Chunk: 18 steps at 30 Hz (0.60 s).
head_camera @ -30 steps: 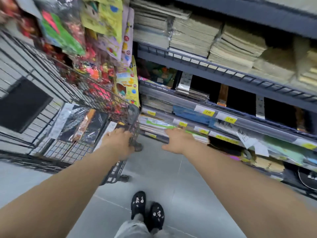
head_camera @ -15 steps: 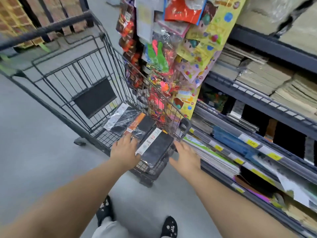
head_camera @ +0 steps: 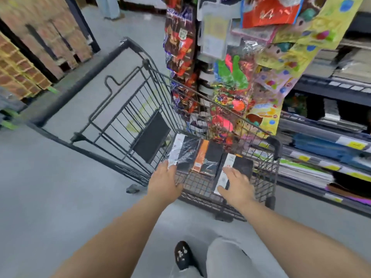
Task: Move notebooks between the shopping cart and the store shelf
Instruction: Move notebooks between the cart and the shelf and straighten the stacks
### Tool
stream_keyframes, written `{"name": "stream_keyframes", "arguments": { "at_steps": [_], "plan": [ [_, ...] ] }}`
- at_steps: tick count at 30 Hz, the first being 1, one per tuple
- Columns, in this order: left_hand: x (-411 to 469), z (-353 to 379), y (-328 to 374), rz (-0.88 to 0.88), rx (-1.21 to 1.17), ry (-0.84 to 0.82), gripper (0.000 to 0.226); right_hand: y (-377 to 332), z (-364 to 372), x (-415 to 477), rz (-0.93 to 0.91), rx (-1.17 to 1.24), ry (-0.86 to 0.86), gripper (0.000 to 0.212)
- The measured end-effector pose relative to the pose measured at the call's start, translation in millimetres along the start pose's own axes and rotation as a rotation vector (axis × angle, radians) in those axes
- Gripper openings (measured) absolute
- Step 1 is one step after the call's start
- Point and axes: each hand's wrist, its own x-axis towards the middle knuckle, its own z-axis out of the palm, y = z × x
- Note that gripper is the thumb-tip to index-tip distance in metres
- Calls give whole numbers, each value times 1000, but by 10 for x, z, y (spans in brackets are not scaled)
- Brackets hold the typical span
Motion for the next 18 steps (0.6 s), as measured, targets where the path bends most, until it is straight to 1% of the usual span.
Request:
{"name": "stream_keyframes", "arguments": {
  "at_steps": [4, 7, 10, 15, 18],
  "plan": [
    [281, 1, -96, 15, 8, -72, 68, -136, 42, 135, 25, -30, -23, 66],
    [539, 16, -123, 1, -24, -123, 69, -181, 53, 365, 72, -18, -83, 69],
    [779, 12, -199, -49, -92, -179, 68, -303, 95, 673, 97, 8, -131, 72],
    [1234, 17, -458, -143, -84, -298, 68, -587, 240, 1158, 76, 105, -206, 78],
    [1500, 129, -562, -168, -71, -369, 67, -686, 359, 1375, 75, 132, -251, 81]
  ]
}}
